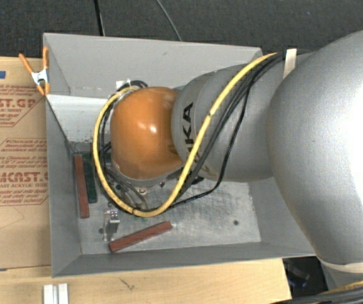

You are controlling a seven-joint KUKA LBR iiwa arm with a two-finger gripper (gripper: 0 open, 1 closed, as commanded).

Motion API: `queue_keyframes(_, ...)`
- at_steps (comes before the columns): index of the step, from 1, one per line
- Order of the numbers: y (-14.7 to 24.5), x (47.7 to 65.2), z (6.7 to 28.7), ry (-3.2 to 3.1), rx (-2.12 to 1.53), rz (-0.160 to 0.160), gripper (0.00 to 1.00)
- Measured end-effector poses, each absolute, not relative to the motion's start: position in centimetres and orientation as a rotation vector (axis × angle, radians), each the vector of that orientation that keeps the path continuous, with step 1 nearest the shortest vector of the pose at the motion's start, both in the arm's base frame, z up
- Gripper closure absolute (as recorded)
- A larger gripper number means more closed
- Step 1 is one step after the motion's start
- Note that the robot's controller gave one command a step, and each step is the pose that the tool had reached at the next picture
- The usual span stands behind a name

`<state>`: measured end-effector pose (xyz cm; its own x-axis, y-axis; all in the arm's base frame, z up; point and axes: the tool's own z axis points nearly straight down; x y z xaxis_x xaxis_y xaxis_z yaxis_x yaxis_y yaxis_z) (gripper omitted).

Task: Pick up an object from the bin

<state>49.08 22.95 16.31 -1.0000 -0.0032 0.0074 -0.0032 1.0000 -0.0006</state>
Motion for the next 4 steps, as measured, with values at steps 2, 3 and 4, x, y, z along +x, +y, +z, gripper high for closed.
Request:
queue_keyframes(2,19.7,48.7,13.1,-3.144,0.087,-0.003,0.0)
queue_keyframes(3,18.5,48.7,9.7,-3.135,0.2,0.003,0.0)
queue_keyframes(4,11.7,48.7,7.8,-3.148,0.042,-0.004,1.0)
